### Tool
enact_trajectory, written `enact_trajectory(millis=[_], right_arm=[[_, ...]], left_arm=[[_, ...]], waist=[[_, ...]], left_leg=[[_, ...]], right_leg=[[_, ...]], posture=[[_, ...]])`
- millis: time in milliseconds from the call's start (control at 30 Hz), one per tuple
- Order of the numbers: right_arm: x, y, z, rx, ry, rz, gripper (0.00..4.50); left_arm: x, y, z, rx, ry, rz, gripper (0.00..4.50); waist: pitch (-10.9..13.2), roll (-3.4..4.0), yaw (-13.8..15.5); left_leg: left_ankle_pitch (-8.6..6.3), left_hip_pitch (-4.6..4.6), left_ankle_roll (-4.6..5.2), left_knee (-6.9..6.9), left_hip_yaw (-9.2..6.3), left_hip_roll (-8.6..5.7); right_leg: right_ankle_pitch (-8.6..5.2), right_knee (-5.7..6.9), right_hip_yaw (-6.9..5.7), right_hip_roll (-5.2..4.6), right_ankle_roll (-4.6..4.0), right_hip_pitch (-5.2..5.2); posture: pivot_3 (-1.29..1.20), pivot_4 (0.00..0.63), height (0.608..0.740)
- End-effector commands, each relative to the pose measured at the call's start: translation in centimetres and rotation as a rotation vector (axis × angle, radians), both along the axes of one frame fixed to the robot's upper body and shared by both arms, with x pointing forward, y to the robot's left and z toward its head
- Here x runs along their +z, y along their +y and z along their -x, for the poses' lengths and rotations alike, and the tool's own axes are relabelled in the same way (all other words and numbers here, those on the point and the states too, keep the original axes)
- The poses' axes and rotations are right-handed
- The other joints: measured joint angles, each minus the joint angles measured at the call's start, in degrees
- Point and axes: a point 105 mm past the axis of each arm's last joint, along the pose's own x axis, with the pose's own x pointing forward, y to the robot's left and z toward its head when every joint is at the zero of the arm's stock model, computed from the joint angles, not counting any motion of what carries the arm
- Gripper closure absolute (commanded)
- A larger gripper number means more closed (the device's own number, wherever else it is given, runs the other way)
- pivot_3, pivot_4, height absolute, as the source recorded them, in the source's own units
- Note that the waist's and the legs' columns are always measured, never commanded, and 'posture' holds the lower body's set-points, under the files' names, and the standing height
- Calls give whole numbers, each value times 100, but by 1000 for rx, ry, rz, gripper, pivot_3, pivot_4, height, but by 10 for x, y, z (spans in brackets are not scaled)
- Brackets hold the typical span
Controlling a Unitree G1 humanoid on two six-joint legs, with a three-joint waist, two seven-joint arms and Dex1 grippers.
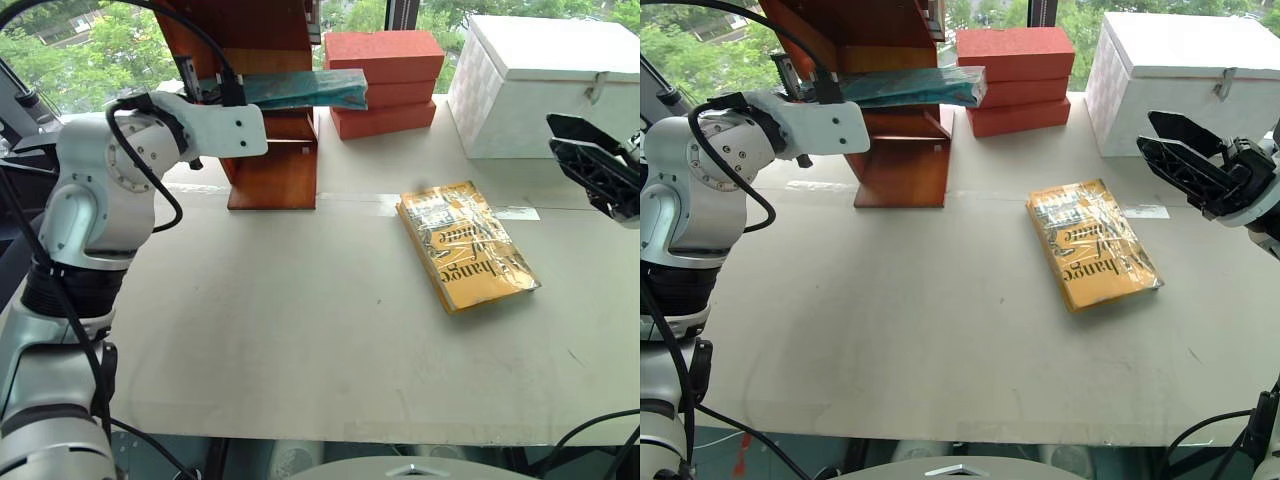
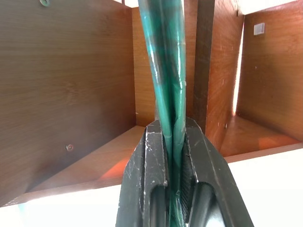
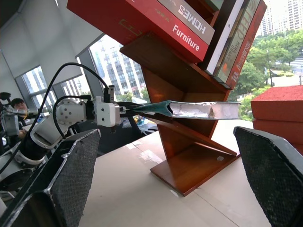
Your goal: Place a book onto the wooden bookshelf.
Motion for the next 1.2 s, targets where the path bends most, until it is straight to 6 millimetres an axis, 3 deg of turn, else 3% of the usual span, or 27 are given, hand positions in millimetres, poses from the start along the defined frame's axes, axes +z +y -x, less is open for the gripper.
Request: enact_trajectory(millis=[33,100,300,533,600,700,767,933,1100,1200], right_arm=[[8,-1,4,-7,-54,-5,0],[7,-1,3,-9,-54,-5,0],[5,-3,1,-23,-55,-7,0],[-8,-15,-1,-95,-39,29,0],[-28,-26,2,-149,-10,106,0],[-74,-52,8,-291,63,261,0],[-100,-65,18,-350,86,332,0],[-157,-86,35,-480,102,518,0],[-198,-88,55,-511,156,566,0],[-213,-82,60,-506,170,581,0]], left_arm=[[19,12,8,50,-68,-1,3682],[20,14,9,61,-69,4,2939],[20,16,13,80,-73,35,127],[29,12,33,35,-177,178,43],[21,6,41,12,-162,242,43],[7,-7,51,-56,-128,364,43],[-18,-21,56,-151,-44,443,43],[-110,-41,78,-274,310,905,43],[-173,-55,113,-299,597,1181,43],[-196,-52,121,-227,637,1264,43]], waist=[[0,0,-14],[0,1,-18],[1,1,-9],[0,1,-7],[0,0,14],[-2,-3,95],[-3,-3,99],[-18,18,-42],[-28,22,-60],[-31,18,-85]], left_leg=[[0,1,0,0,0,0],[0,2,0,0,0,1],[0,4,0,0,0,1],[0,2,0,0,0,1],[0,2,0,0,-1,1],[0,-1,0,0,-1,-3],[0,-4,0,4,-1,-3],[0,27,0,6,18,-2],[1,52,-1,10,18,6],[1,72,-1,14,27,3]], right_leg=[[0,2,0,0,0,0],[0,4,0,2,0,0],[0,7,1,2,0,0],[0,6,0,1,0,0],[0,6,0,-1,0,0],[0,5,-2,-5,1,1],[0,1,-2,-6,2,0],[0,7,10,-9,2,17],[-19,44,14,1,-17,16],[-29,58,26,-1,-4,23]], posture=[[0,150,740],[0,150,740],[0,150,740],[0,150,740],[0,150,740],[0,150,740],[0,150,740],[0,150,740],[0,150,740],[0,150,740]])
